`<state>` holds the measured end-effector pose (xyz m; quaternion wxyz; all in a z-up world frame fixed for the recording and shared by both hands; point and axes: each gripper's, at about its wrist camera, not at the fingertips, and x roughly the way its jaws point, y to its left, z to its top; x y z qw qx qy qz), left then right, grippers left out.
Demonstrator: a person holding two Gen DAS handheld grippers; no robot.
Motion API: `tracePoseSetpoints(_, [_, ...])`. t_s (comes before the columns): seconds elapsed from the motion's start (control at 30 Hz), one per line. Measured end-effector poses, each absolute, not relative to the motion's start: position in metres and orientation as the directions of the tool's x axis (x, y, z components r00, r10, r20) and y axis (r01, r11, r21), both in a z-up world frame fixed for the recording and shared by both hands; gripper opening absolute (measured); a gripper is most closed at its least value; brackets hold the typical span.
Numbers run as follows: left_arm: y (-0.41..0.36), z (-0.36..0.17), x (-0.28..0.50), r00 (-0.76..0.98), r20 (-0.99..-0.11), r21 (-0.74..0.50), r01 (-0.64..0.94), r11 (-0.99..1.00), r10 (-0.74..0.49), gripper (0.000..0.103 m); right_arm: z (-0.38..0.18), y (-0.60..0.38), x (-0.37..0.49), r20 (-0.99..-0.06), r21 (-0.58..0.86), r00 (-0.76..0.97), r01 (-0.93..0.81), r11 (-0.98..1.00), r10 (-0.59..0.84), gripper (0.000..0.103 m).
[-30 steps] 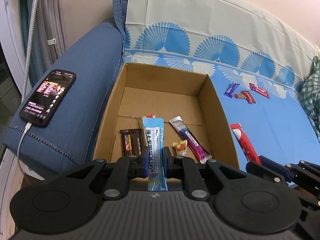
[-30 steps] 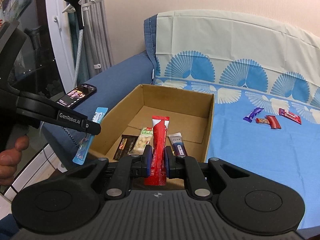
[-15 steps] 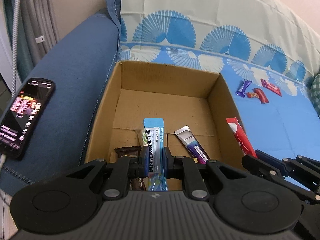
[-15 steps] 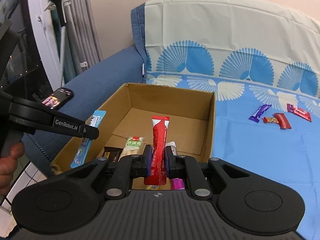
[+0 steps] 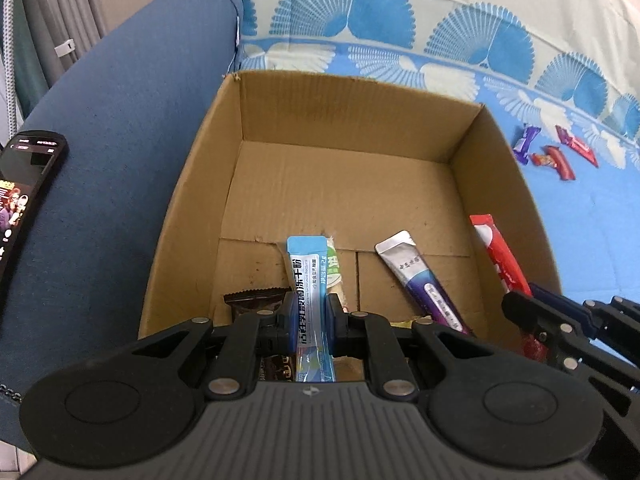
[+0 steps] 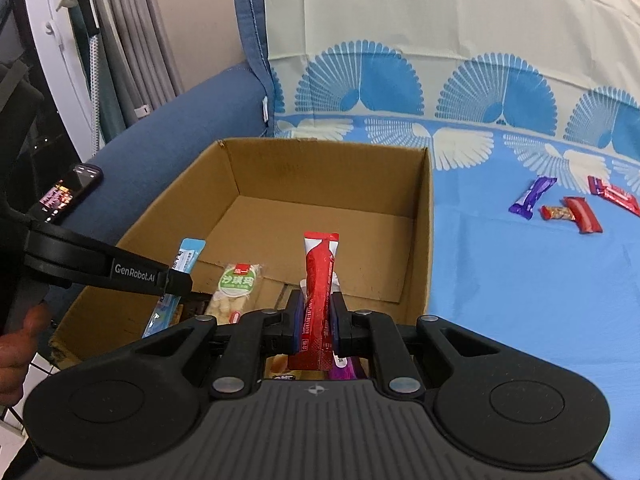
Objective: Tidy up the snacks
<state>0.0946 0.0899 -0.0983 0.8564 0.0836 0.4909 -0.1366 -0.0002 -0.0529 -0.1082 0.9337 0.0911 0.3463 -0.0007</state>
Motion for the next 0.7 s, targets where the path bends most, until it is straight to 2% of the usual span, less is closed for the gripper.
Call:
tracePoseSetpoints(0.1, [0.088,-0.104,0.098,0.477,-0.868,0.026,0.319,0.947,-0.137,0.015,-0.112,-0.053,0.006,-0.649,0.169,0.758,0.065,0.983,0.061,0.014])
tracePoseSetpoints(0.17, [0.086,-0.108,0.101,0.472,-0.873,0.038,0.321,0.946,-0.125,0.019,-0.113,-0.054,0.009,-0.652,0.176,0.755,0.060,0.983,0.071,0.017])
tracePoseSetpoints(0.2, [0.087,-0.109,0.102,0.468,-0.876,0.044,0.323,0.945,-0.119,0.034,-0.114,-0.054,0.011,-0.654,0.180,0.753,0.062,0.982,0.073,0.019])
tracePoseSetpoints(0.23, [0.086,-0.109,0.102,0.459,-0.881,0.045,0.327,0.944,-0.117,0.069,-0.114,-0.055,0.013,-0.658,0.187,0.749,0.068,0.980,0.074,0.024])
tracePoseSetpoints(0.27, [0.086,-0.109,0.103,0.452,-0.884,0.045,0.327,0.944,-0.114,0.087,-0.114,-0.056,0.014,-0.665,0.197,0.743,0.076,0.977,0.076,0.033])
tracePoseSetpoints(0.3, [0.088,-0.108,0.102,0.459,-0.882,0.048,0.316,0.947,-0.108,0.102,-0.113,-0.057,0.014,-0.671,0.204,0.738,0.089,0.975,0.073,0.055])
tracePoseSetpoints(0.33, [0.091,-0.105,0.101,0.479,-0.872,0.052,0.300,0.952,-0.103,0.103,-0.112,-0.058,0.013,-0.675,0.209,0.735,0.104,0.972,0.066,0.070])
tracePoseSetpoints(0.37, [0.094,-0.103,0.097,0.492,-0.865,0.063,0.291,0.955,-0.093,0.103,-0.112,-0.058,0.012,-0.678,0.211,0.733,0.114,0.971,0.061,0.073])
tracePoseSetpoints(0.53, [0.104,-0.101,0.080,0.452,-0.889,0.077,0.290,0.954,-0.066,0.103,-0.107,-0.046,-0.009,-0.703,0.220,0.707,0.114,0.969,0.076,0.085])
tracePoseSetpoints(0.7, [0.114,-0.088,0.044,0.455,-0.889,0.095,0.297,0.950,-0.053,0.103,-0.096,-0.031,-0.046,-0.714,0.229,0.696,0.130,0.965,0.076,0.091])
